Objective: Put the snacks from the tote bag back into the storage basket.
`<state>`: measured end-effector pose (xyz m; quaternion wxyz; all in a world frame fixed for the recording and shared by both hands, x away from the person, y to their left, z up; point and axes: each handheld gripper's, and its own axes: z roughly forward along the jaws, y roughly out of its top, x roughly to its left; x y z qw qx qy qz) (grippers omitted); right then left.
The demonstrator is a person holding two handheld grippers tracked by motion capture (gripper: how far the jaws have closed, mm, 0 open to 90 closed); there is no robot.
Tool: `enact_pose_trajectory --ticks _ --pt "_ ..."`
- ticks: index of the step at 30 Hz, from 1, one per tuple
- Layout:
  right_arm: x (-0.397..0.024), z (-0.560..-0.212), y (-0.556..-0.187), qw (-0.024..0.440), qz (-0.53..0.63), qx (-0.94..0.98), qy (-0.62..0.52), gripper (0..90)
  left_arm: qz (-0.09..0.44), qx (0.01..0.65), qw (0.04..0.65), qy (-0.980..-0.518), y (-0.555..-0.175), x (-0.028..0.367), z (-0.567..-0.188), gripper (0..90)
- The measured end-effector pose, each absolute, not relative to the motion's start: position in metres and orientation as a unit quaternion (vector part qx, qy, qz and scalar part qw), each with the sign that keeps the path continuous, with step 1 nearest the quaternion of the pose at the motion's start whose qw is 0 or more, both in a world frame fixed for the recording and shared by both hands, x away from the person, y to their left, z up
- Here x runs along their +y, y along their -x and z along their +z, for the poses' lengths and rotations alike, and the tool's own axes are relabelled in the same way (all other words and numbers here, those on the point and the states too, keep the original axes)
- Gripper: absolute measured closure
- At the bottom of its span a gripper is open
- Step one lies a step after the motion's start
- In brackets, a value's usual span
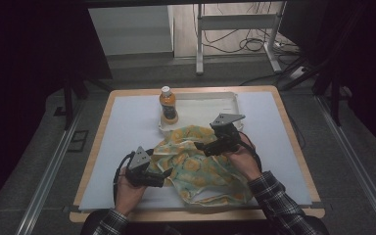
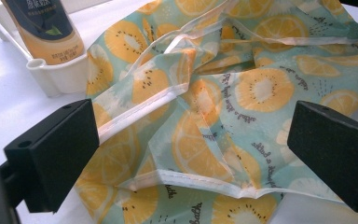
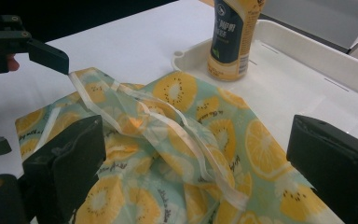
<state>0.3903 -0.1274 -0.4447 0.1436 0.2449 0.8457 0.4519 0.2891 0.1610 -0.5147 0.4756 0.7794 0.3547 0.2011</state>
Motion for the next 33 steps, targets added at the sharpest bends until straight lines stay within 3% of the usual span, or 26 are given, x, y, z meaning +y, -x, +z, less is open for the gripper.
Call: enact_pose_trajectory --ticks 33 --pt "-0.167 -0.446 -0.369 0.155 0.448 0.839 -0.267 3.6 0.194 0.357 0.479 -0.778 -0.289 0.161 -0.515 2.2"
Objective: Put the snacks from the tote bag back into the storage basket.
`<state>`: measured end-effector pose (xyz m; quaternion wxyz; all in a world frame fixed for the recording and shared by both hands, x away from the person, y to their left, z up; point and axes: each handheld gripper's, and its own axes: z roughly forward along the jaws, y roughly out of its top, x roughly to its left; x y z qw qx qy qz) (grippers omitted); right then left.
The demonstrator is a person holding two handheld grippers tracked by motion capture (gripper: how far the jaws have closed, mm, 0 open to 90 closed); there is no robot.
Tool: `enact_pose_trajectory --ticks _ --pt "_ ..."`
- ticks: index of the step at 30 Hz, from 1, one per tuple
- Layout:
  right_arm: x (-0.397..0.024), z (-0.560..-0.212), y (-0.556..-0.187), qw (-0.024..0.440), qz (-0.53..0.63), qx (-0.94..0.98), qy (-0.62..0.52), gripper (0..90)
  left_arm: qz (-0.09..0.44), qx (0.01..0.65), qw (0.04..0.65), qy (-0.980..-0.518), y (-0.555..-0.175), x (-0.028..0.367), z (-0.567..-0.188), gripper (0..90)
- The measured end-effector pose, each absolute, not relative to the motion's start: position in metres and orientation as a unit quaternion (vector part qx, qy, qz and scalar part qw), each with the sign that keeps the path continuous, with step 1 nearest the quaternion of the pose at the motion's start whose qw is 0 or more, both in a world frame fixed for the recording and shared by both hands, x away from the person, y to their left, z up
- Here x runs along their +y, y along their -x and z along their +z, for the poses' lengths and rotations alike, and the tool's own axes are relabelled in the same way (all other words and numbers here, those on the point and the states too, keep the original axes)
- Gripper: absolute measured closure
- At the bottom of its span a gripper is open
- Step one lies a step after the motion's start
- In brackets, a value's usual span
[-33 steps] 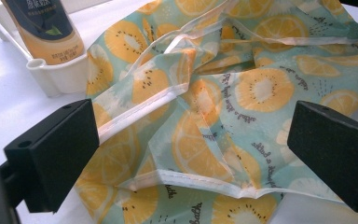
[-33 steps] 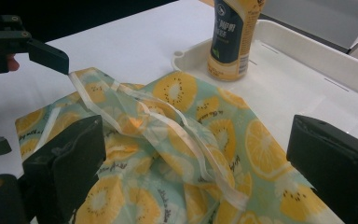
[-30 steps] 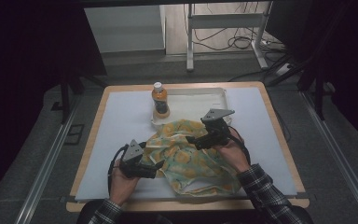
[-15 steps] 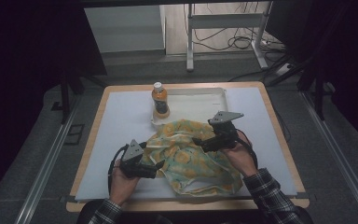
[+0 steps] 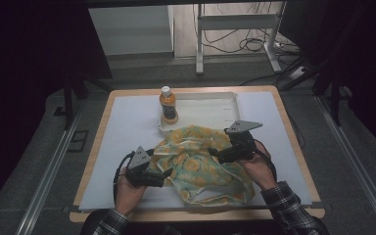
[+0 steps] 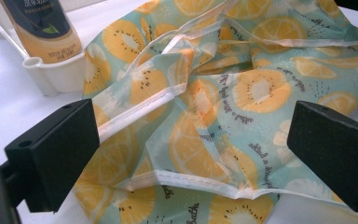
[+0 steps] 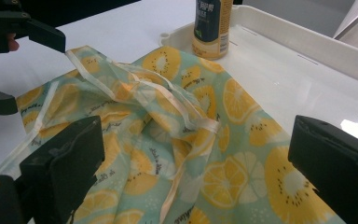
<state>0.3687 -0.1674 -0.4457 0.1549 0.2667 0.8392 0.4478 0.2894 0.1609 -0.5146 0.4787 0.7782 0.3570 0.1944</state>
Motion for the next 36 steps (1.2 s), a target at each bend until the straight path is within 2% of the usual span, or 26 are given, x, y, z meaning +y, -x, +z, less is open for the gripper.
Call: enact_pose_trajectory --ticks 36 --pt "-0.222 -0.460 -0.349 0.175 0.447 0.825 -0.299 3.3 0.195 0.355 0.472 -0.783 -0.290 0.160 -0.515 2.4"
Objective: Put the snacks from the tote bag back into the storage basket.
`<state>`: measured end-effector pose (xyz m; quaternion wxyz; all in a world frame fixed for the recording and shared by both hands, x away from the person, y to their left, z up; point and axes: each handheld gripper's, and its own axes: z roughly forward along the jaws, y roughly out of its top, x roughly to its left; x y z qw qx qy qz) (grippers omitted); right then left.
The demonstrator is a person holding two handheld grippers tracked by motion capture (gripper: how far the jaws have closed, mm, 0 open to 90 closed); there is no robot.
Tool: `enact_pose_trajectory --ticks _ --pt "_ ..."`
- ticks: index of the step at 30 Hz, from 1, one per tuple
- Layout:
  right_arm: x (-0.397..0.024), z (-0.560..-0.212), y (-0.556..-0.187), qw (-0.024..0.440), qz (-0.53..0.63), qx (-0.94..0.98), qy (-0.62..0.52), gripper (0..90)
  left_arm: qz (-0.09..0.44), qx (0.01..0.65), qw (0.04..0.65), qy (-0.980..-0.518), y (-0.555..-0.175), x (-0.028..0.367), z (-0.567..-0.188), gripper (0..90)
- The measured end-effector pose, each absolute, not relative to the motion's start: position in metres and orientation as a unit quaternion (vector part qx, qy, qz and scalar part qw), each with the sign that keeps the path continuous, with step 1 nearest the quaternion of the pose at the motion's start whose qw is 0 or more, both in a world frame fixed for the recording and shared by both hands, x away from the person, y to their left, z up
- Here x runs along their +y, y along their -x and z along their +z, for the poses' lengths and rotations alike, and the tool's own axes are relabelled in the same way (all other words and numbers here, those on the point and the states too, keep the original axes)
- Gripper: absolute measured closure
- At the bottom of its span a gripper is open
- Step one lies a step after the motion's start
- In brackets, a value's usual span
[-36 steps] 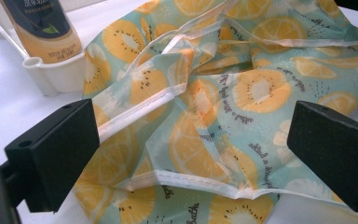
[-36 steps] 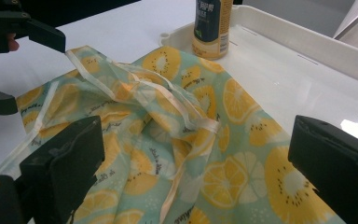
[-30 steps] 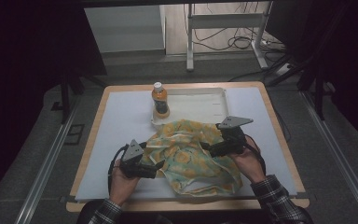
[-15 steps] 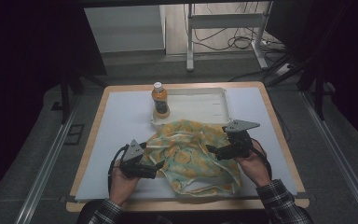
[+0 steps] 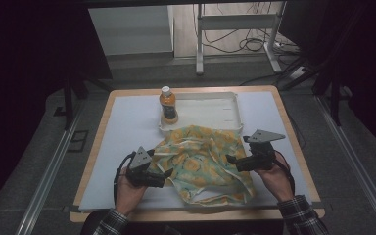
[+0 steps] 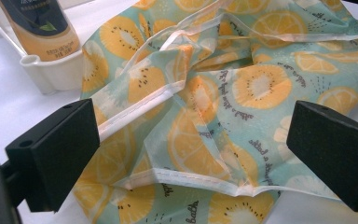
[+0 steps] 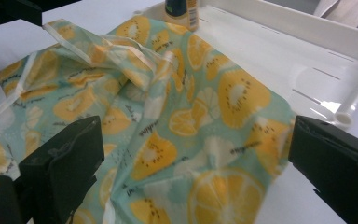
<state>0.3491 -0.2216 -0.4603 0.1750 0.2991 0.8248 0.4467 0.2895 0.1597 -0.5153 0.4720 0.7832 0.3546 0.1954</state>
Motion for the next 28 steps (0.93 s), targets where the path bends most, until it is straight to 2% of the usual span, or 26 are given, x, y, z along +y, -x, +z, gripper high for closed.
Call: enact_pose_trajectory --ticks 28 --pt "-0.266 -0.476 -0.337 0.180 0.449 0.812 -0.327 3.3 0.195 0.354 0.468 -0.786 -0.290 0.158 -0.516 2.5"
